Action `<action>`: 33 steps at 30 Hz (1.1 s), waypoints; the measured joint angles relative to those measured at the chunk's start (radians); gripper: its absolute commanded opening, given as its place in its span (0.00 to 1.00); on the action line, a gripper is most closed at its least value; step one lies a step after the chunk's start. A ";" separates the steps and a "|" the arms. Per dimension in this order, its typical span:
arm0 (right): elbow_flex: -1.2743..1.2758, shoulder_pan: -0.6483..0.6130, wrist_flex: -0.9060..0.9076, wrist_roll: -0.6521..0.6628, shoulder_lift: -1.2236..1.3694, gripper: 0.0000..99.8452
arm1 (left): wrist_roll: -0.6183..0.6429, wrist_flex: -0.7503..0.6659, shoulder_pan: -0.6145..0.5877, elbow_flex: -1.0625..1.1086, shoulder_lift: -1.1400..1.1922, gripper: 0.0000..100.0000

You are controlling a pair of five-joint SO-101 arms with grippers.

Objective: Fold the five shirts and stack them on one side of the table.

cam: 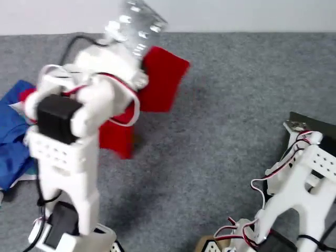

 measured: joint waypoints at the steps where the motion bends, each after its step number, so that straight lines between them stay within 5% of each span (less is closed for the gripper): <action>1: 0.000 0.000 0.000 0.002 0.000 0.01 | 0.000 0.002 0.023 0.000 0.014 0.00; 9: 0.000 0.000 0.000 0.002 0.000 0.01 | -0.061 0.041 -0.044 0.259 0.055 0.00; 24: 0.000 0.000 0.000 0.002 0.000 0.01 | -0.669 0.035 -0.640 1.119 -0.152 0.02; 33: 0.000 0.000 0.000 0.002 0.000 0.01 | -0.779 0.034 -0.764 1.204 -0.390 0.17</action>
